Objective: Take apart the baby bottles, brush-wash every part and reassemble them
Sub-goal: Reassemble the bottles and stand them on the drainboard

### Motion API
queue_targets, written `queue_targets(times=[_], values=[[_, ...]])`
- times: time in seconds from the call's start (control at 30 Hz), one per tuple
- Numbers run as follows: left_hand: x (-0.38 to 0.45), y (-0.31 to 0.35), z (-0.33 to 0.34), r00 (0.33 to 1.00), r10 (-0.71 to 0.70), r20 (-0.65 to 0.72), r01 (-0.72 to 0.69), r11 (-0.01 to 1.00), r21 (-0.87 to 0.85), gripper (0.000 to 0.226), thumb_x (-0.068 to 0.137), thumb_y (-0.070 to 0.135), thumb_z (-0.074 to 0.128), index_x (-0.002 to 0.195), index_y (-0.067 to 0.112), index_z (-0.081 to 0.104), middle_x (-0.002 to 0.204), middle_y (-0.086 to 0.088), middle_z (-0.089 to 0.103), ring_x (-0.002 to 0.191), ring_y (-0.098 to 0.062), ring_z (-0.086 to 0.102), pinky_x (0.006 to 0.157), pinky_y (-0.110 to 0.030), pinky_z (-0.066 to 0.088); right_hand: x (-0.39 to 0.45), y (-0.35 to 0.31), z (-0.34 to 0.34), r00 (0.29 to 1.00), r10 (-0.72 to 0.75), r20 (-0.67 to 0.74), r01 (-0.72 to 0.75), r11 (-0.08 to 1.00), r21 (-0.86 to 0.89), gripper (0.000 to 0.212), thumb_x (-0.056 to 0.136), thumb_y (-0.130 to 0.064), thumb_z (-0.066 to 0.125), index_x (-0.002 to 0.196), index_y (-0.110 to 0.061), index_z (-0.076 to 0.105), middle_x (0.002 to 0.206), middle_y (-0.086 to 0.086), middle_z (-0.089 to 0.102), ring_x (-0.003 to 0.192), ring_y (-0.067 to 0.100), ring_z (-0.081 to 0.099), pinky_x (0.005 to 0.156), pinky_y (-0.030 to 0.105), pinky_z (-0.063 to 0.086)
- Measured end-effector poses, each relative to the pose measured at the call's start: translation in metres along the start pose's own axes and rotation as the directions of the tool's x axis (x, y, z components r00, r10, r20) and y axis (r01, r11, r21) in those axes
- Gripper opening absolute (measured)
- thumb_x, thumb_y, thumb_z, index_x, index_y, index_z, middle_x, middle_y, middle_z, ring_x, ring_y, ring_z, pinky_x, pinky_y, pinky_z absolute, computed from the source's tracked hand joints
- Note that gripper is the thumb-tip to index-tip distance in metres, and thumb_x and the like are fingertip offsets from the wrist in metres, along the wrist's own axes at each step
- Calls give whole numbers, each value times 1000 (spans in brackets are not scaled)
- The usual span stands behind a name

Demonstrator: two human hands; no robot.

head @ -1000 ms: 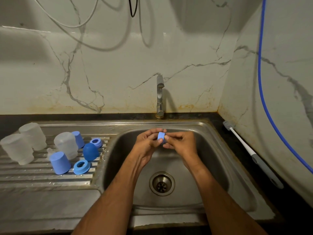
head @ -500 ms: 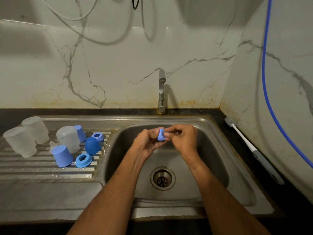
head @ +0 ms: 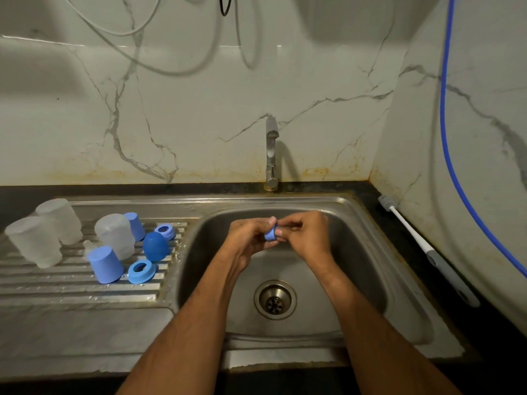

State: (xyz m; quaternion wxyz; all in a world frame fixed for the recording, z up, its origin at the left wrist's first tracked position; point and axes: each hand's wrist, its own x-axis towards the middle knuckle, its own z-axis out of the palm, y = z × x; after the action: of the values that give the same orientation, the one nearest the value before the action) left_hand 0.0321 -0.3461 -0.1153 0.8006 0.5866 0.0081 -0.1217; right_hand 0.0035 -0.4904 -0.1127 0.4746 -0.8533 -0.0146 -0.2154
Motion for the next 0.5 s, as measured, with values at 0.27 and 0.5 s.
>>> queue_targets(times=[0.27,0.5], values=[[3,-1,5,994,-107,-2,103,962,-254,28,92,1,54,115,-8,66,113,-27,70,103,-37,69,80,-42,61,1,1,-1,992,-32,-122,40,997,61,15,80,-7,84,93,-14,82,87,-2,78,80,5,72,73,19,59],[2,-9,-3,996,-84,13,85,970,-226,23,89,-1,62,110,-4,70,105,-23,73,98,-33,72,77,-37,61,-3,4,1,999,30,35,-31,999,39,35,80,-9,84,114,-16,75,106,-1,75,97,8,70,85,24,60]])
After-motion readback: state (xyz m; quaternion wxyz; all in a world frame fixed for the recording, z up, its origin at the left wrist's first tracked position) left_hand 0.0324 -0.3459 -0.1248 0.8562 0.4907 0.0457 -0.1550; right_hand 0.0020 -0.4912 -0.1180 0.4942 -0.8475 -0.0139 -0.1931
